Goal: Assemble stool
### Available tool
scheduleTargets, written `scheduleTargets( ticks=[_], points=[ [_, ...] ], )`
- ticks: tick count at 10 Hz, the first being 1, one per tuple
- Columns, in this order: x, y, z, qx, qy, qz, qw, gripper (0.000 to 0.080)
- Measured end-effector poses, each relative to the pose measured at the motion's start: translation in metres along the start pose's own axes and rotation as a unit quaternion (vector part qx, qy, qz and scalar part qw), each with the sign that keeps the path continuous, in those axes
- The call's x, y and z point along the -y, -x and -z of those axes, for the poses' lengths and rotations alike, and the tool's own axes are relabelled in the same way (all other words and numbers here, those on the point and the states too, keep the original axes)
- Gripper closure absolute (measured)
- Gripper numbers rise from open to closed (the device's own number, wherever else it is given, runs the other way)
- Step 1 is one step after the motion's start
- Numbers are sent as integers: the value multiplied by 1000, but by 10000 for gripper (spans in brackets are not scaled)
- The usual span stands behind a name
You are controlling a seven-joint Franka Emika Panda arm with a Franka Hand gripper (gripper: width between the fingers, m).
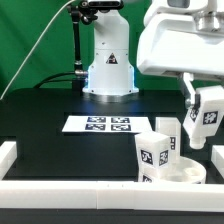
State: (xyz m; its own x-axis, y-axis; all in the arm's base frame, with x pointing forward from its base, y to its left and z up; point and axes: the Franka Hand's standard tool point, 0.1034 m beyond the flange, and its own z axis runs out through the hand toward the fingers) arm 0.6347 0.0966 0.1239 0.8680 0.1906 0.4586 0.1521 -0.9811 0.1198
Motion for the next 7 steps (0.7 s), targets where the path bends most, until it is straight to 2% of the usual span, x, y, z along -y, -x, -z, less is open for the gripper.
scheduleTargets(
  ticks=[1, 2, 3, 7],
  points=[
    [-1, -4, 1, -17, 3, 1, 1000, 474],
    [-5, -7, 5, -72, 14, 6, 997, 474],
    [-8, -1, 4, -97, 21, 9, 995, 474],
    [-2, 1, 0, -92, 20, 9, 996, 474]
  ],
)
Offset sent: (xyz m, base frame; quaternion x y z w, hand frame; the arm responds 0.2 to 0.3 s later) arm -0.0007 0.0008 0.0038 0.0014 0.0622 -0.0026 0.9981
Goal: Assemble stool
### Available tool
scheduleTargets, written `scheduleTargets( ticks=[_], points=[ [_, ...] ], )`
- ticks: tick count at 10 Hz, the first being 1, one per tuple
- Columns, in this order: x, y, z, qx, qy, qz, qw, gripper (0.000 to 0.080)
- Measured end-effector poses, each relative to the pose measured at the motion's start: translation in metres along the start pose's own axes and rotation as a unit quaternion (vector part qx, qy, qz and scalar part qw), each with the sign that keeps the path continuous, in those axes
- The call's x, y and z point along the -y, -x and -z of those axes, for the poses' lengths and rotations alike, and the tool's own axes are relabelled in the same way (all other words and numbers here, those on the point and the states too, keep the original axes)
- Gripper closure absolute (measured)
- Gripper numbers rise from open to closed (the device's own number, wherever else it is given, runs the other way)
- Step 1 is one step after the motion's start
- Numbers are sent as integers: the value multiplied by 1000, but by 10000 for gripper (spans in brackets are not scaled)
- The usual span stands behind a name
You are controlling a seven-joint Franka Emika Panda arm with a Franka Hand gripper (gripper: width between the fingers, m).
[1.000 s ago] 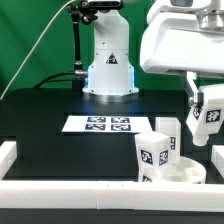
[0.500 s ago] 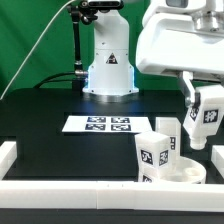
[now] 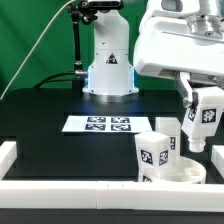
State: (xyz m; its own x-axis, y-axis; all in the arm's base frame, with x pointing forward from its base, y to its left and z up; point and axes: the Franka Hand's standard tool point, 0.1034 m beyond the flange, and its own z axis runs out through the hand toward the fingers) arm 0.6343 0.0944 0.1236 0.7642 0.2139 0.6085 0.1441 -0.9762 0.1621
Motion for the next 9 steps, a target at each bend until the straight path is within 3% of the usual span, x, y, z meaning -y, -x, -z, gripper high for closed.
scheduleTargets(
  ticks=[9],
  points=[
    [-4, 1, -10, 7, 3, 19, 1000, 474]
  ],
)
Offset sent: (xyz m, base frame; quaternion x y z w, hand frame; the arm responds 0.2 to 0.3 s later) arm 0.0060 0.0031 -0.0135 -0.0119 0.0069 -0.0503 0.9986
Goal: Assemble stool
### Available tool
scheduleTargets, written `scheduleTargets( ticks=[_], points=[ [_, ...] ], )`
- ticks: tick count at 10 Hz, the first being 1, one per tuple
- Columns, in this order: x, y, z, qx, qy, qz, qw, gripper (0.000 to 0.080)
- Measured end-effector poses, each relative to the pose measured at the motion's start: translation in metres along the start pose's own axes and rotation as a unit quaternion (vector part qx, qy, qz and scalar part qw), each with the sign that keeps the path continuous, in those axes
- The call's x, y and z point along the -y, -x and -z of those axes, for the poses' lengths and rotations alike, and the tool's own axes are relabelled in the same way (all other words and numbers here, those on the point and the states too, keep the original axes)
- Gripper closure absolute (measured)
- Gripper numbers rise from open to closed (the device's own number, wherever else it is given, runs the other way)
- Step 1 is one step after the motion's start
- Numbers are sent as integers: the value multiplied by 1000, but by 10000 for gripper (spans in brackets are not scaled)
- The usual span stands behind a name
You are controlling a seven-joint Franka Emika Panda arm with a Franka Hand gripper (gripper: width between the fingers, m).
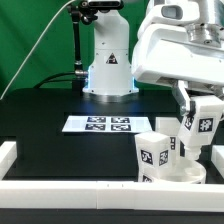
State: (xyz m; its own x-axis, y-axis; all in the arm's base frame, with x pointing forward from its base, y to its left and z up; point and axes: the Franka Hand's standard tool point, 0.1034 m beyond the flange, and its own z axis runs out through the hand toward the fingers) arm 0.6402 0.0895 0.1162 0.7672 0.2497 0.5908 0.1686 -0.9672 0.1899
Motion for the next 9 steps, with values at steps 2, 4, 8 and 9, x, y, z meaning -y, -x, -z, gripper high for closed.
scheduleTargets(
  ticks=[2, 4, 8, 9],
  points=[
    [1, 0, 0, 0, 0, 0, 1000, 474],
    [11, 5, -3, 3, -4, 8, 1000, 474],
    [13, 13, -9, 1, -1, 18, 1000, 474],
    [13, 13, -9, 1, -1, 18, 1000, 474]
  ],
)
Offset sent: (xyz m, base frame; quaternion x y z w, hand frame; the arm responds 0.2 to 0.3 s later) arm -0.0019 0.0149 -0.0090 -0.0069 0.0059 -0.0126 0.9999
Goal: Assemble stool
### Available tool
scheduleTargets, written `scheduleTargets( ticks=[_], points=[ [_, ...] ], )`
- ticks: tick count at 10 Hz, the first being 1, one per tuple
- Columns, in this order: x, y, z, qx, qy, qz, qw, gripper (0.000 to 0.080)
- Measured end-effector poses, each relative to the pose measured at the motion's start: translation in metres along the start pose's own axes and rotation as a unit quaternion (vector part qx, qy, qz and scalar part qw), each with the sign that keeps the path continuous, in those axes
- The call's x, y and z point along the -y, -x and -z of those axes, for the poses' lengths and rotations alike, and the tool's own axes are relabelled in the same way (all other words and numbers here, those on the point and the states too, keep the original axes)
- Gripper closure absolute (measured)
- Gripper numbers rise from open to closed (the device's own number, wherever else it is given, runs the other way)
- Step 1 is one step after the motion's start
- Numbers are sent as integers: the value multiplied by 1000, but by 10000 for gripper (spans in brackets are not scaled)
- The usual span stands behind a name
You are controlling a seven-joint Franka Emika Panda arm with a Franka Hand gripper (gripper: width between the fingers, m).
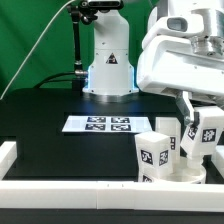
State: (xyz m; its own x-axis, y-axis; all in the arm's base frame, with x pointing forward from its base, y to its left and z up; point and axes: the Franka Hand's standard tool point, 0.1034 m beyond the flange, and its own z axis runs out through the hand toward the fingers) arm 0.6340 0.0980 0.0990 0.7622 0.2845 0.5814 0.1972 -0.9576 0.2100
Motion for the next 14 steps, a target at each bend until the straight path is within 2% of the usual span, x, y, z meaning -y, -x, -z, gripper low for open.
scheduleTargets(
  ticks=[4, 9, 14],
  points=[
    [11, 6, 1, 2, -6, 3, 1000, 474],
    [6, 6, -1, 6, -4, 4, 1000, 474],
    [-4, -3, -4, 8, -1, 4, 1000, 473]
  ],
)
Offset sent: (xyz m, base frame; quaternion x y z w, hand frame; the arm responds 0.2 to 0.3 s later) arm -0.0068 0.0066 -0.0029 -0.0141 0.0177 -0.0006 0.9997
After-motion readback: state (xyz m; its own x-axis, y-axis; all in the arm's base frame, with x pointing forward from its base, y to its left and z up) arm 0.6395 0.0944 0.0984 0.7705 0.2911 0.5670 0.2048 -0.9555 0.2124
